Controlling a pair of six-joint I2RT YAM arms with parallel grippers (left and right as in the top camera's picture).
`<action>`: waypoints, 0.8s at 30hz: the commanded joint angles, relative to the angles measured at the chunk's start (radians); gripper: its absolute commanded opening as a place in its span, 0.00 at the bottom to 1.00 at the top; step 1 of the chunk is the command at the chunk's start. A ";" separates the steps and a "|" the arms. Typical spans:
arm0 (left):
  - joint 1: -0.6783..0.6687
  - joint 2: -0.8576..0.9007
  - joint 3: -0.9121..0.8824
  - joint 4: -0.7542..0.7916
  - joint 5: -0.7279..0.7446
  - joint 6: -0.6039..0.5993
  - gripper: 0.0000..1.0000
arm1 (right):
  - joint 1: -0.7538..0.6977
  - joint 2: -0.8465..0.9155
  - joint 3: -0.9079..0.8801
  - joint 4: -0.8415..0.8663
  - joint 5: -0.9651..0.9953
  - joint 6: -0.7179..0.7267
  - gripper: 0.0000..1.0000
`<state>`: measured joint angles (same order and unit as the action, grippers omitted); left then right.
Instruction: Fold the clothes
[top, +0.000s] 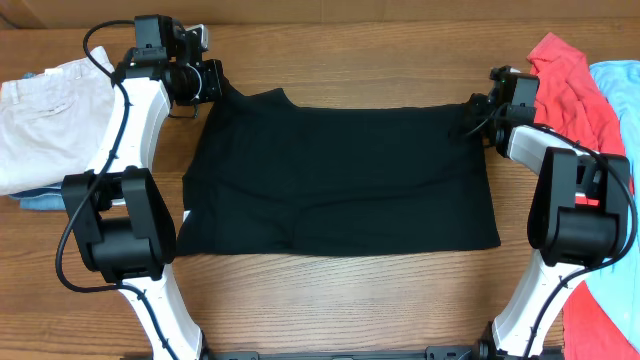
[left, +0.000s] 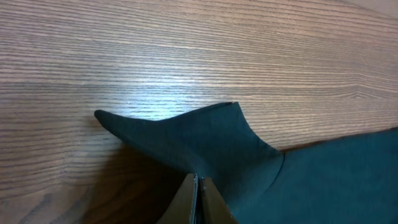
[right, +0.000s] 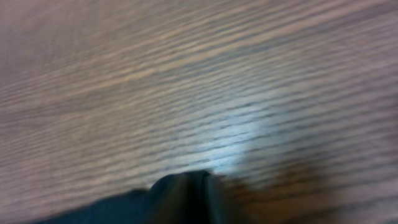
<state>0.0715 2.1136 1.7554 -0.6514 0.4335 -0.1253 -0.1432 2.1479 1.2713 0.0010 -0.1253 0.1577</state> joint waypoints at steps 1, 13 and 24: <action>-0.001 -0.008 0.014 -0.002 -0.008 -0.010 0.04 | -0.001 0.014 0.009 0.006 0.005 0.001 0.04; 0.016 -0.047 0.015 -0.020 -0.007 -0.014 0.04 | -0.010 -0.031 0.103 -0.208 0.081 0.002 0.04; 0.043 -0.143 0.015 -0.243 -0.006 -0.013 0.04 | -0.010 -0.169 0.250 -0.542 0.135 0.002 0.04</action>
<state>0.1017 2.0304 1.7554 -0.8650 0.4301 -0.1295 -0.1444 2.0712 1.4616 -0.5049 -0.0364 0.1562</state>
